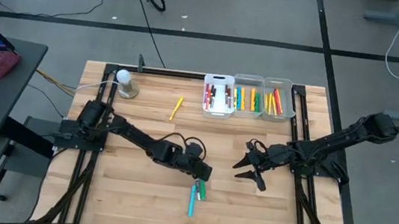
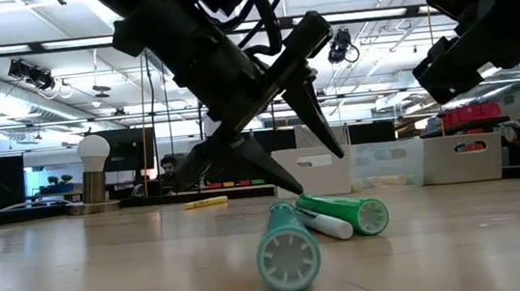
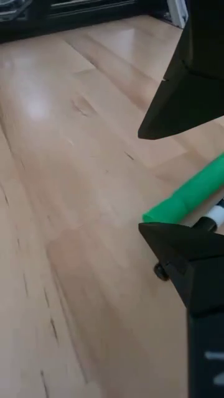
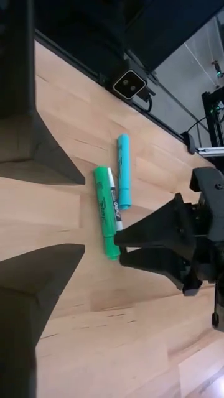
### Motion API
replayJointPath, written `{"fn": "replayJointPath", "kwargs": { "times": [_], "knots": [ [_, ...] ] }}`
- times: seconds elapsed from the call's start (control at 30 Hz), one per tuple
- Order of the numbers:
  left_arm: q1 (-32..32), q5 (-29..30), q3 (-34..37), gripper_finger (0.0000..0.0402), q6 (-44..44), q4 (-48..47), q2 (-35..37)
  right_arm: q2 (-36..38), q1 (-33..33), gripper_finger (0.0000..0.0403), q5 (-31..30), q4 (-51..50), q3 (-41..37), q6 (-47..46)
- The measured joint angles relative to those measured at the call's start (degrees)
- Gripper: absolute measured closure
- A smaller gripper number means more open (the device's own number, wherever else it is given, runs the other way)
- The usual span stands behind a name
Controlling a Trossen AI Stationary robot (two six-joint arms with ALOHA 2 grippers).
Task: Pick & Place Markers
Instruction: Put the green highlighter pen into the transparent bin
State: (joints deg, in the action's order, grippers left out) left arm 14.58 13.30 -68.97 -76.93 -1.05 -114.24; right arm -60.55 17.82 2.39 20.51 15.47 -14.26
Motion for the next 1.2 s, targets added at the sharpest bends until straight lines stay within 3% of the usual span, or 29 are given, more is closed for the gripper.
{"fn": "replayJointPath", "kwargs": {
  "times": [0.17,0.43,0.63,0.87,1.2],
  "knots": [
    [-0.96,-0.25,-0.04,0.0166,4.32,1.73,0.0,0.0,0.0,0.0238,-0.02,-0.69,0.0,-0.06],
    [-1.96,-14.63,-5.53,0.0174,12.31,-3.73,0.0,0.0,0.0,0.0238,-0.36,-0.96,-0.01,-0.18],
    [-1.94,-16.13,-11.28,0.0252,15.99,-19.8,0.02,0.0,0.02,0.0238,-2.96,-0.94,-0.01,-0.22],
    [-1.92,-14.31,-11.34,0.0389,21.49,-19.62,-0.87,-0.02,0.0,0.0238,-3.01,-0.87,-0.01,-0.22],
    [-1.91,-13.12,-11.32,0.0397,27.13,-14.32,-4.31,-0.02,0.0,0.0238,-3.02,-0.93,-0.01,-0.22]
  ]
}}
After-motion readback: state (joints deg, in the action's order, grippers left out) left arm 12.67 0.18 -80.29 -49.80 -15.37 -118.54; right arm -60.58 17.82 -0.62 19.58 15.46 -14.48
